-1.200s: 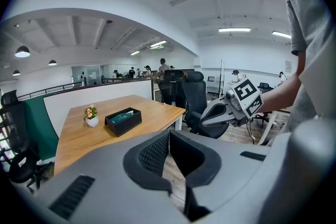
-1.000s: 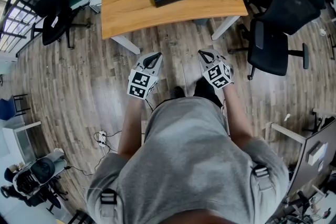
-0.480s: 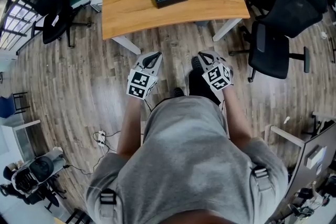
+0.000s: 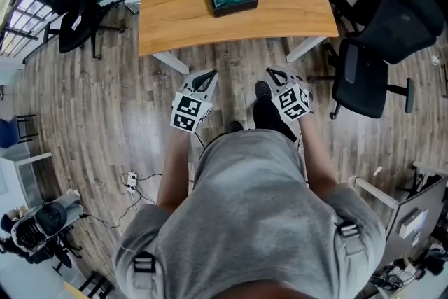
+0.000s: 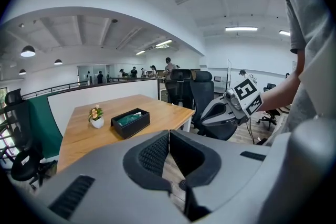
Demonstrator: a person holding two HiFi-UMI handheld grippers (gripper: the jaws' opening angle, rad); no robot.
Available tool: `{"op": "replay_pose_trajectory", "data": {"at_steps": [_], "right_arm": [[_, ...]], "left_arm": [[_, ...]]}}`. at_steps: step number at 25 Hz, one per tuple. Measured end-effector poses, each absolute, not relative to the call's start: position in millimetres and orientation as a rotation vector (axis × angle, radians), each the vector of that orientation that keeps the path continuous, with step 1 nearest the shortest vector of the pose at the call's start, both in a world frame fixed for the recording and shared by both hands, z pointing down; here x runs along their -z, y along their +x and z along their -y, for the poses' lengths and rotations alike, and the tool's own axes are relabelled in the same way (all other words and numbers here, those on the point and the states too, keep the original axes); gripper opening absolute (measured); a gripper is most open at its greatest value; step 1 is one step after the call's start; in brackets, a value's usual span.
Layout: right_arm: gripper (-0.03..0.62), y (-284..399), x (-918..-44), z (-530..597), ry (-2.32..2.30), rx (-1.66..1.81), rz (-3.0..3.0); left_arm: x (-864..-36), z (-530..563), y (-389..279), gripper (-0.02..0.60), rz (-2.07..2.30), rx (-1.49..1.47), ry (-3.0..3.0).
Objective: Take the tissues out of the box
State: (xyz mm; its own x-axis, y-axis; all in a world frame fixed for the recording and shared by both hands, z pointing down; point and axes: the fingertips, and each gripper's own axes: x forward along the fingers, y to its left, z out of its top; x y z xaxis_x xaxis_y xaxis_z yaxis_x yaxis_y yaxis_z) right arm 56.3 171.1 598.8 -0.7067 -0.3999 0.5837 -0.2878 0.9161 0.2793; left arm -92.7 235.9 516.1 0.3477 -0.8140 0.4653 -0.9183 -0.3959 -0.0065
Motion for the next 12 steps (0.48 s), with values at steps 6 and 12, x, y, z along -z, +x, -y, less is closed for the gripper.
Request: {"op": "replay_pose_trajectory", "data": {"at_steps": [6, 12], "right_arm": [[0.006, 37.1, -591.9, -139.0, 0.445, 0.237, 2.421], [0.006, 31.3, -596.9, -107.4, 0.405, 0.229, 2.423]], "left_arm": [[-518.4, -209.2, -102.9, 0.021, 1.569, -0.602, 2.322], [-519.6, -179.1, -108.8, 0.022, 1.589, -0.603, 2.287]]}}
